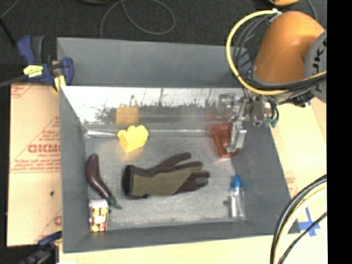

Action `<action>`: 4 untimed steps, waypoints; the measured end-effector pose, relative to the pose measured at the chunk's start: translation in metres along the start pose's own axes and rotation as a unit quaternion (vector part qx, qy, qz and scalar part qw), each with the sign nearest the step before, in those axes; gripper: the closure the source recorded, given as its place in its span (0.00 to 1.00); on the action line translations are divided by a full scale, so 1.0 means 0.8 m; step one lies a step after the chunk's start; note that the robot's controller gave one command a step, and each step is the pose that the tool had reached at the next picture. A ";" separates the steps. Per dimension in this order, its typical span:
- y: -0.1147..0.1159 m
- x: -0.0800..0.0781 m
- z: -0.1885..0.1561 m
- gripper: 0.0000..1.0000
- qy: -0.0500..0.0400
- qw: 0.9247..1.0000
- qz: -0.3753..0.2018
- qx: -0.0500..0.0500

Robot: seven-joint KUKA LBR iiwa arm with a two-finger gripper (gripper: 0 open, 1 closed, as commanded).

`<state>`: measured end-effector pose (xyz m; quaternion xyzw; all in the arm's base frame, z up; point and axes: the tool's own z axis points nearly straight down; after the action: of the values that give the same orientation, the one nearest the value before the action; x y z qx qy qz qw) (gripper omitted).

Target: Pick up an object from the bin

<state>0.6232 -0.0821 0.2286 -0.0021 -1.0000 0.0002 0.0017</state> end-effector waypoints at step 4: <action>0.025 0.011 0.164 0.00 -0.004 1.000 0.023 0.001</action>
Offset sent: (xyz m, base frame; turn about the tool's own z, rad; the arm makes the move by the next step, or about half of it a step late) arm -0.0071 -0.0139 -0.1082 0.0135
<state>0.6144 -0.0618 0.0975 -0.0247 -0.9997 0.0013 -0.0022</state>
